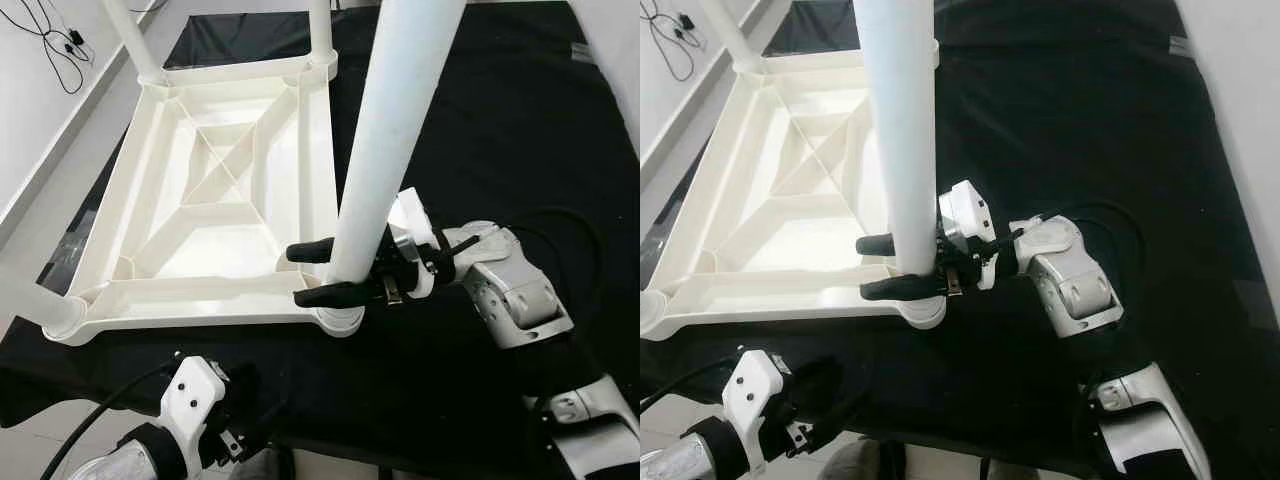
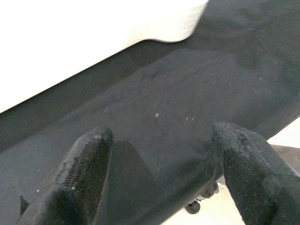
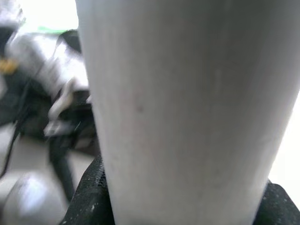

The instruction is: Building children table

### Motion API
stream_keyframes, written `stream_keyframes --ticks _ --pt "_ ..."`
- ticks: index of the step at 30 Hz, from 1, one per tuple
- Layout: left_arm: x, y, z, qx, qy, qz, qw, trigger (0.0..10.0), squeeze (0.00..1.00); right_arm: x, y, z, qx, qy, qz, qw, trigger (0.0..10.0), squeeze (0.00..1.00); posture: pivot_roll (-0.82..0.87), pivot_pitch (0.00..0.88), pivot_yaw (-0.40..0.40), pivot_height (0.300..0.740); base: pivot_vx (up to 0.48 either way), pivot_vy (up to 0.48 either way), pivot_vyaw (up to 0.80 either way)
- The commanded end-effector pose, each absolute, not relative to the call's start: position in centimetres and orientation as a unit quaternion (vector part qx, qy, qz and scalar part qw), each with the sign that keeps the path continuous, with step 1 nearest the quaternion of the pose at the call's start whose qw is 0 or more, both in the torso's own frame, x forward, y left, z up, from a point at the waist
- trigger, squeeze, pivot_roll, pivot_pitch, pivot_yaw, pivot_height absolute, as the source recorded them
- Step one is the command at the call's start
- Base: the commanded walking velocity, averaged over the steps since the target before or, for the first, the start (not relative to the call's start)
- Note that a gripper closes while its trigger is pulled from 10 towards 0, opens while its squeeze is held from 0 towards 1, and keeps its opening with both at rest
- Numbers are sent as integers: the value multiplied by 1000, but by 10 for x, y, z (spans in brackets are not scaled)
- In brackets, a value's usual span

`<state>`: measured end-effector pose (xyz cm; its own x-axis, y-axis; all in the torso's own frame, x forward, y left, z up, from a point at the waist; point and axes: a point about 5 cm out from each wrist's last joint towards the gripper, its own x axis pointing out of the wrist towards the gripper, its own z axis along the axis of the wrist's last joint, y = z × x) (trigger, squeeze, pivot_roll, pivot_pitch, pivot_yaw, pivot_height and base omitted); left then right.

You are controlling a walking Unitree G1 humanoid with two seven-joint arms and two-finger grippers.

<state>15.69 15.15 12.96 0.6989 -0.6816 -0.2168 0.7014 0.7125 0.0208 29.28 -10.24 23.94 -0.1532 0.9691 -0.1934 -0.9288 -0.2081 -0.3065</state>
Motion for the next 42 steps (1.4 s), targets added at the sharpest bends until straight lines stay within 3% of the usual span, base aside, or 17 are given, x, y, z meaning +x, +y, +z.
stream_keyframes --ticks 1,2,3,4,6,12,15,18,20,21,22,23,28,30,42 --pt "152 152 128 54 106 -375 919 10000 0 286 -106 209 -201 38 786 583 10000 0 123 327 53 740 0 0 0" --pt "152 152 128 54 106 -375 919 10000 0 286 -106 209 -201 38 786 583 10000 0 123 327 53 740 0 0 0" --pt "152 152 128 53 107 -376 919 10000 0 282 -103 212 -233 48 801 550 10000 0 123 328 50 740 0 0 0" --pt "152 152 128 53 107 -376 919 10000 0 282 -103 212 -233 48 801 550 10000 0 123 328 50 740 0 0 0" --pt "152 151 128 50 106 -376 919 10000 0 278 -96 217 -278 58 816 503 10000 0 124 329 41 740 0 0 0" --pt "153 149 128 47 104 -373 921 10000 0 278 -86 227 -278 46 830 481 10000 0 121 330 31 740 0 0 0" --pt "153 148 128 46 103 -372 921 10000 0 280 -82 232 -256 34 831 492 10000 0 120 330 28 740 0 0 0" --pt "153 148 128 44 101 -371 922 10000 0 297 -72 237 -190 19 800 570 10000 0 115 330 23 740 0 0 0" --pt "153 148 128 44 101 -371 922 10000 0 297 -72 237 -190 19 800 570 10000 0 115 330 23 740 0 0 0" --pt "153 148 128 44 100 -371 922 10000 0 306 -73 234 -162 33 773 612 10000 0 111 328 23 740 0 0 0" --pt "153 148 128 44 100 -371 922 10000 0 306 -73 234 -162 33 773 612 10000 0 111 328 23 740 0 0 0" --pt "153 148 128 43 100 -371 922 10000 0 310 -74 232 -141 38 755 640 10000 0 110 328 24 740 0 0 0" --pt "153 148 128 42 100 -371 922 10000 0 312 -76 230 -131 39 740 659 10000 0 108 327 25 740 0 0 0" --pt "153 148 128 42 101 -372 922 10000 0 315 -79 224 -123 51 718 683 10000 0 109 324 28 740 0 0 0" --pt "154 147 127 43 102 -374 921 10000 0 303 -84 210 -89 18 688 720 10000 0 106 318 34 740 0 0 0"
